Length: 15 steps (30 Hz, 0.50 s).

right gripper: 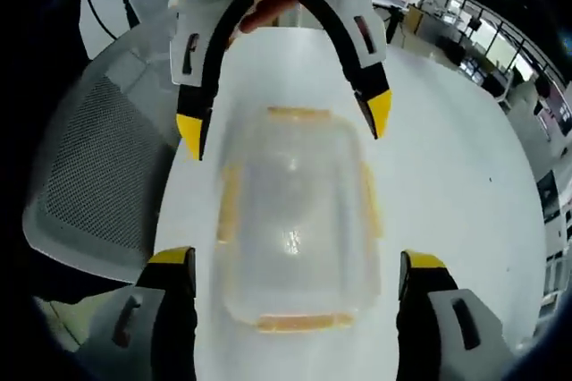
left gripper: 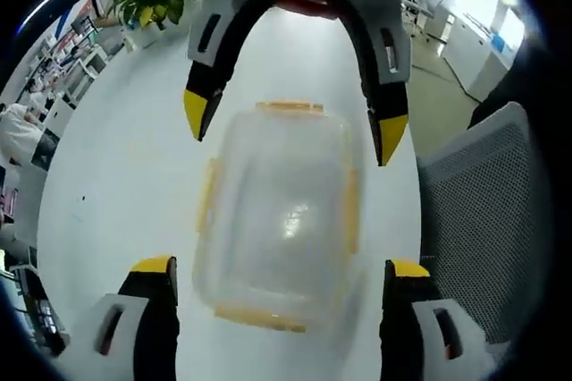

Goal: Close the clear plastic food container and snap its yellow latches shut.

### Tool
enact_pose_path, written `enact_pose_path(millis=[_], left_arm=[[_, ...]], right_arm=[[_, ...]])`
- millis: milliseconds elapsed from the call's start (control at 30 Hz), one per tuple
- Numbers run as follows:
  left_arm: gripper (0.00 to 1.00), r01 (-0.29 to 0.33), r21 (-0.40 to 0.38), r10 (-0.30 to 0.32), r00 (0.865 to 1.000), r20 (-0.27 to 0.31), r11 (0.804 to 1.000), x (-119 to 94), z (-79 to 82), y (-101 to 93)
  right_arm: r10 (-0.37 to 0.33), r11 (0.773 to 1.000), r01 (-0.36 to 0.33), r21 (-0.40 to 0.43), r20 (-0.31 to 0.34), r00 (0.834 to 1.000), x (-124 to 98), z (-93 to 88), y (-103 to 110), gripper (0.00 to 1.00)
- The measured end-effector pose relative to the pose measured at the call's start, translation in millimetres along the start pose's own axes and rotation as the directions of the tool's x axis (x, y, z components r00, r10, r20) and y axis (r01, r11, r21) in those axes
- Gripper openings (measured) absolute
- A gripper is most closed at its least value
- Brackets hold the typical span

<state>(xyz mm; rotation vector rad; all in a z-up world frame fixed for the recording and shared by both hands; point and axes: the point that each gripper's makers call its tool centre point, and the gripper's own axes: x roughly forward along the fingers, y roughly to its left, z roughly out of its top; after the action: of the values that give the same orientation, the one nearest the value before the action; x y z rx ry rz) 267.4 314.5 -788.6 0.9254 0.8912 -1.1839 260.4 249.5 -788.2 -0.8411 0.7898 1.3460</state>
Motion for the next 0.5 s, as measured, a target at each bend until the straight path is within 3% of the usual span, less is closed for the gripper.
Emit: enact_pose_path(millis=[500], left_arm=[[0.86,0.026,0.016,-0.025,0.999,-0.043,1.0,13.8,-6.3,0.4]], right_arm=[[0.003,1.0,-0.004,-0.025,-0.061,0.998,5.2,-13.2,-2.6,0.83]])
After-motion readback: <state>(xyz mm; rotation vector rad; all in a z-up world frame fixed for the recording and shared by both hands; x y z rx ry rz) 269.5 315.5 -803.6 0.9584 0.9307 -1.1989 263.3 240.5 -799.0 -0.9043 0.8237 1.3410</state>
